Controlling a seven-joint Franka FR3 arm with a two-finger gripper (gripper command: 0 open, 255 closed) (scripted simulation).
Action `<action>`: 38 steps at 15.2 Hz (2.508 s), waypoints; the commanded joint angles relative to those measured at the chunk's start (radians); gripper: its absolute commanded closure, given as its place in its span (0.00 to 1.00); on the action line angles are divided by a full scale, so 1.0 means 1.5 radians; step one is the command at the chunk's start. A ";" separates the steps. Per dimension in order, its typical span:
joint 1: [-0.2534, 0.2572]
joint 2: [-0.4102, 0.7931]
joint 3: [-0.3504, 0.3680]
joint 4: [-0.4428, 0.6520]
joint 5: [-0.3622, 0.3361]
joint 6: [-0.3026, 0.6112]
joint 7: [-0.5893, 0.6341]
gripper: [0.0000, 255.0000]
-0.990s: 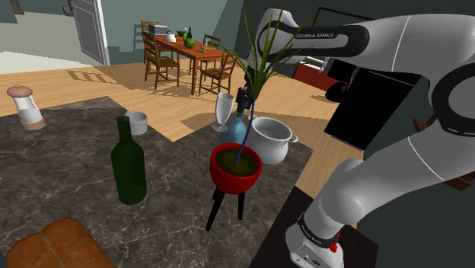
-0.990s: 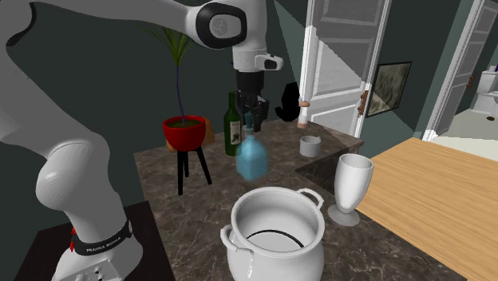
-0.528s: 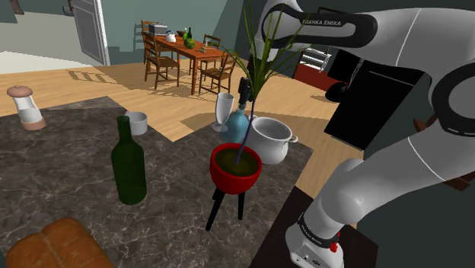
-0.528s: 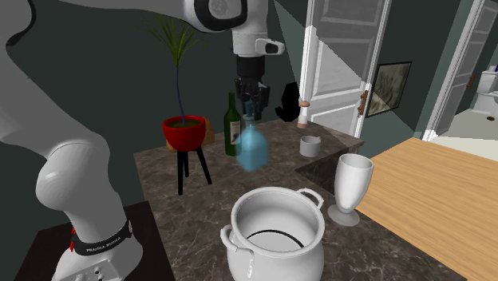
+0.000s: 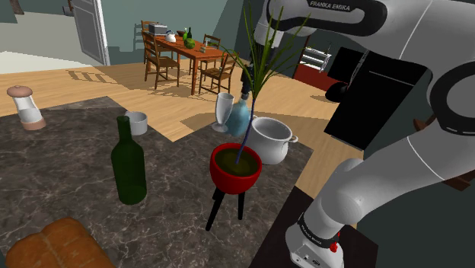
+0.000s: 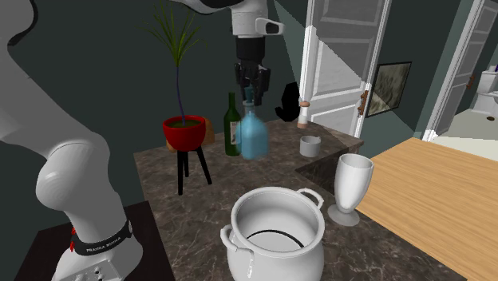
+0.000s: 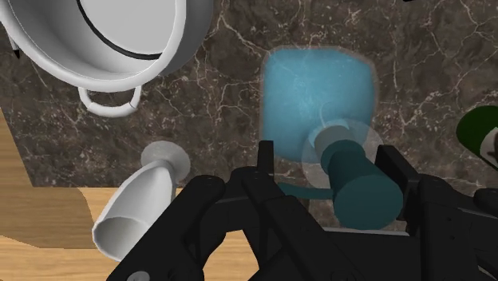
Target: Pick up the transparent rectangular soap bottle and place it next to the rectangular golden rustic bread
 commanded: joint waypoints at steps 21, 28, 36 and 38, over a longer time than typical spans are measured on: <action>0.011 0.030 0.020 0.208 0.007 -0.176 0.036 1.00; 0.043 -0.038 0.098 0.150 0.034 -0.179 0.145 1.00; 0.078 -0.075 0.195 0.129 0.075 -0.184 0.273 1.00; 0.086 -0.077 0.220 0.132 0.086 -0.184 0.306 1.00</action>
